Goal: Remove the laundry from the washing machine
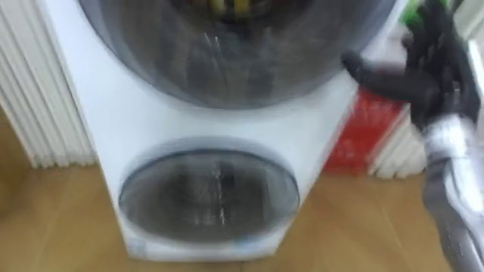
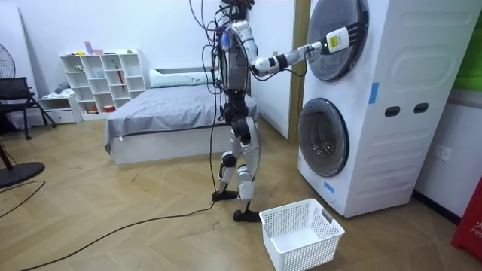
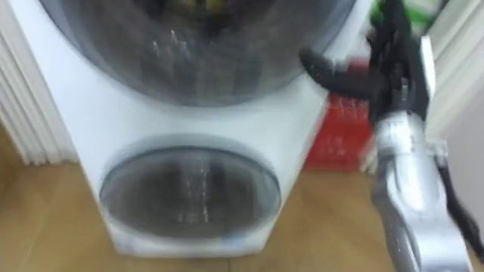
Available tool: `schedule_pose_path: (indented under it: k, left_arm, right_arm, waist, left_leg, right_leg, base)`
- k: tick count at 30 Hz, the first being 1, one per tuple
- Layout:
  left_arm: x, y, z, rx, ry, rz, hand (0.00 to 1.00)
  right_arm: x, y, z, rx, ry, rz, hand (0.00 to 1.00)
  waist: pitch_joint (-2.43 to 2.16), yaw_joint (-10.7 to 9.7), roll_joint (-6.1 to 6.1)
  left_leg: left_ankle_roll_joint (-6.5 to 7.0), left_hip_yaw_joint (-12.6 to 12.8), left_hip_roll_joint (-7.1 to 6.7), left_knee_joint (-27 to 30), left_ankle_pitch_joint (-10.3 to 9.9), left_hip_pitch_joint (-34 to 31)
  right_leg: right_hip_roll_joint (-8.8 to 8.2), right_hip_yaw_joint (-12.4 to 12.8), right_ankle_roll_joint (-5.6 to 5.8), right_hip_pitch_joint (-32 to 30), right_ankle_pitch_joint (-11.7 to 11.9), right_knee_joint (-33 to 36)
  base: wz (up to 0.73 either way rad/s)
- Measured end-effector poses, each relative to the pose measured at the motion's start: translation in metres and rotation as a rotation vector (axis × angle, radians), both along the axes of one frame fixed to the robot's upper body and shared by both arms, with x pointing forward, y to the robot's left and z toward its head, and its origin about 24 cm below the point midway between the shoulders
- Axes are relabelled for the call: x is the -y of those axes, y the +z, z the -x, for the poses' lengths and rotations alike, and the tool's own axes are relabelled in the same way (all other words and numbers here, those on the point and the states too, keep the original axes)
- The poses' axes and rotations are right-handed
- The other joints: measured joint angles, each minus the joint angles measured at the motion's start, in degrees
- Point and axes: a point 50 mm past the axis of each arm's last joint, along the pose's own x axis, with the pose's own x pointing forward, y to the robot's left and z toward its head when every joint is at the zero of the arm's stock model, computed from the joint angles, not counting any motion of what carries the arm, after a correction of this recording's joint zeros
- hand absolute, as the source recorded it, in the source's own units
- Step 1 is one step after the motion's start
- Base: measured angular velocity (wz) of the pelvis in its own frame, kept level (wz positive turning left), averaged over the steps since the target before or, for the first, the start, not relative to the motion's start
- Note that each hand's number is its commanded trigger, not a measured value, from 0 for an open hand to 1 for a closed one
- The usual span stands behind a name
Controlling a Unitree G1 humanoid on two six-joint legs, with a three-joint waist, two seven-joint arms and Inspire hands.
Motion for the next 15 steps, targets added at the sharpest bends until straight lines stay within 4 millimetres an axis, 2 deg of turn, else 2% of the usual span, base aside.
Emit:
schedule_pose_path:
  k: [2,5,7,10,15]
  left_arm:
    - [-0.001,0.0,0.003,-0.015,0.0,-0.003,0.0]
    - [-0.002,-0.001,0.01,-0.051,-0.018,-0.011,0.0]
    - [-0.001,-0.002,0.019,-0.088,-0.024,-0.003,0.0]
    - [-0.001,-0.002,0.027,-0.117,-0.022,0.003,0.0]
    - [-0.001,-0.002,0.026,-0.12,-0.026,0.003,0.0]
  right_arm:
    - [0.004,-0.001,-0.006,-0.014,-0.01,-0.024,0.0]
    - [0.009,-0.003,-0.014,-0.046,-0.023,-0.028,0.0]
    - [0.012,-0.008,-0.016,-0.075,-0.028,-0.029,0.0]
    - [0.014,-0.014,-0.017,-0.099,-0.028,-0.044,0.0]
    - [0.017,-0.02,-0.019,-0.126,-0.022,-0.068,0.0]
  waist:
    - [-0.1,1.19,-0.03]
    - [-0.26,1.32,-0.16]
    - [-0.85,1.59,0.01]
    - [-1.08,1.54,-0.2]
    - [-1.06,1.64,-0.2]
  left_leg:
    - [0.22,-0.54,-0.77,0.13,0.1,-0.03]
    - [1.09,-1.11,-1.93,0.26,0.25,-0.94]
    - [1.23,-1.95,-2.4,0.53,0.34,-1.06]
    - [1.25,-2.3,-2.47,1.2,0.32,-1.04]
    - [1.23,-2.88,-2.4,1.64,0.31,-0.89]
  right_leg:
    - [-0.35,-0.17,0.42,0.1,-0.26,0.02]
    - [-1.65,-0.26,0.94,-0.06,-1.25,0.18]
    - [-1.94,-0.32,1.46,0.04,-1.88,0.66]
    - [-2.12,-0.71,1.21,0.27,-1.83,1.26]
    - [-2.18,-1.23,0.97,0.94,-1.88,1.23]
  base:
    - [0.09]
    - [0.2]
    - [0.16]
    - [0.07]
    - [0.07]
